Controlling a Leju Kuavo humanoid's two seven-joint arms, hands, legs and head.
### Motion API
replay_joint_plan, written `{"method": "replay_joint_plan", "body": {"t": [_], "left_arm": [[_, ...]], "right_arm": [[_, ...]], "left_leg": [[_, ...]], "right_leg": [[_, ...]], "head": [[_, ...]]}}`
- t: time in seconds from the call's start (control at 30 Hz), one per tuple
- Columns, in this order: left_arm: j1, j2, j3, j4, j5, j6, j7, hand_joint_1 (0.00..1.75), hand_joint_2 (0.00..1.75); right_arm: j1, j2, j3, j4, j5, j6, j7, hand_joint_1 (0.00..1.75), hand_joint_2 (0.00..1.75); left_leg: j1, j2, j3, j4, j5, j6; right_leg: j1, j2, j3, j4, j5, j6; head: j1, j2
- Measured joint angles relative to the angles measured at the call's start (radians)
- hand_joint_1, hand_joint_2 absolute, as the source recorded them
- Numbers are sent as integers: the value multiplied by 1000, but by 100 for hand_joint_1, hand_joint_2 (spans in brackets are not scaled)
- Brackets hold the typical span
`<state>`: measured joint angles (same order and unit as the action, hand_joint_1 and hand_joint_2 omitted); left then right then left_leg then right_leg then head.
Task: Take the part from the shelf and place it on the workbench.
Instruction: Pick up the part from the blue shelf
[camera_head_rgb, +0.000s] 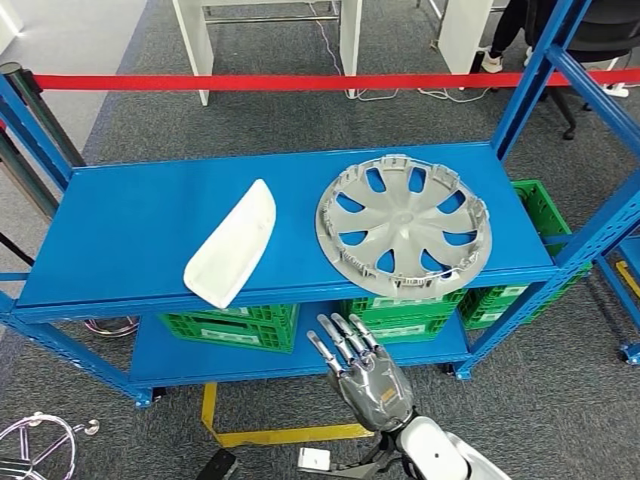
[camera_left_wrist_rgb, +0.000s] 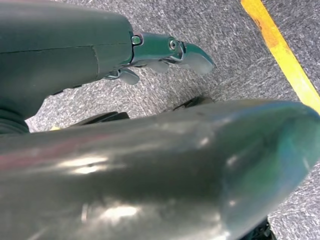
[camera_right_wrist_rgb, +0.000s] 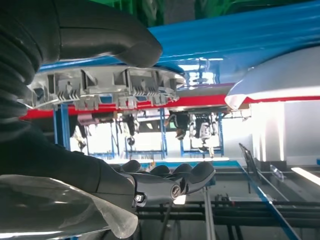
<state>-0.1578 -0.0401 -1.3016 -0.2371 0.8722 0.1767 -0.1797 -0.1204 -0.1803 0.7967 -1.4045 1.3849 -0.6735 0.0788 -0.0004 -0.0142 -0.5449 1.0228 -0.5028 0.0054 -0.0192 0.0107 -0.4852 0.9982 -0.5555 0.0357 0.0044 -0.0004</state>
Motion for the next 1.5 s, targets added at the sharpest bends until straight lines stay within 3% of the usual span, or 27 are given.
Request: {"method": "replay_joint_plan", "body": {"t": [0.87,1.3,1.5], "left_arm": [[5,-1,5,-16,-76,3,7,0,0],[42,-4,22,-18,-84,4,12,0,0],[43,-5,34,-18,-93,1,23,0,0]], "right_arm": [[-163,18,-56,195,100,53,81,0,175],[-181,54,-73,325,108,57,86,0,175],[-195,58,-81,335,106,122,93,0,175]], "left_leg": [[0,0,0,0,1,0],[0,0,-1,0,0,0],[0,0,-1,0,1,0]], "right_leg": [[0,0,0,0,1,0],[0,0,-1,0,0,0],[0,0,0,0,1,0]], "head": [[0,0],[0,0],[0,0]]}}
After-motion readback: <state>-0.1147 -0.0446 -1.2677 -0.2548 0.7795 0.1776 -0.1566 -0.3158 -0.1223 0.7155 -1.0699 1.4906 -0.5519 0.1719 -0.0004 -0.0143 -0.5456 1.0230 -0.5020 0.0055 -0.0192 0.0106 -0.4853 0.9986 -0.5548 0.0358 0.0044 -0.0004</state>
